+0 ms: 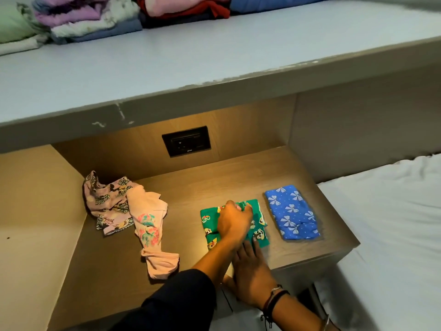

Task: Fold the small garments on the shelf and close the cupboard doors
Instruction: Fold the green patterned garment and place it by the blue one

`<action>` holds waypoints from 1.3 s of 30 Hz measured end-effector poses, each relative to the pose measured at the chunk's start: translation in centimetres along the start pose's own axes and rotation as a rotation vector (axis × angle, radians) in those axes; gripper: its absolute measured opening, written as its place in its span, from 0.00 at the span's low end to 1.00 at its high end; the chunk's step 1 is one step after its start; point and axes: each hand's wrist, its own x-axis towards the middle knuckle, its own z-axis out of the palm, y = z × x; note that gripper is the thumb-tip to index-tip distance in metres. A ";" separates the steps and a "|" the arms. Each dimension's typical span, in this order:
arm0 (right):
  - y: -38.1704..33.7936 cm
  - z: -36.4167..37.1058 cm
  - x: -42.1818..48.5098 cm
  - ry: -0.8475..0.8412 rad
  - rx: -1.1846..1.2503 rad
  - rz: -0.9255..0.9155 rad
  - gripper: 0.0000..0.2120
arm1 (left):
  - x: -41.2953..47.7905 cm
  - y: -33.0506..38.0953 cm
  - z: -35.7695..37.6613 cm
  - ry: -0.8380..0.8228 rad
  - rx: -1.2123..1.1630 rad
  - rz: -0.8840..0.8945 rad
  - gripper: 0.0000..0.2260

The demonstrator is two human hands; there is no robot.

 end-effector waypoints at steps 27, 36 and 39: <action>-2.8 0.1 1.0 0.089 -0.003 -0.061 0.27 | 5.0 -6.9 -4.8 -0.112 -0.299 -0.269 0.07; -3.4 -2.7 1.8 0.425 1.117 0.401 0.10 | 5.0 -6.5 -6.8 0.108 -0.305 -0.101 0.11; -3.8 -2.2 1.9 0.506 1.355 0.679 0.12 | 4.1 -4.8 -6.1 0.083 -0.252 -0.007 0.11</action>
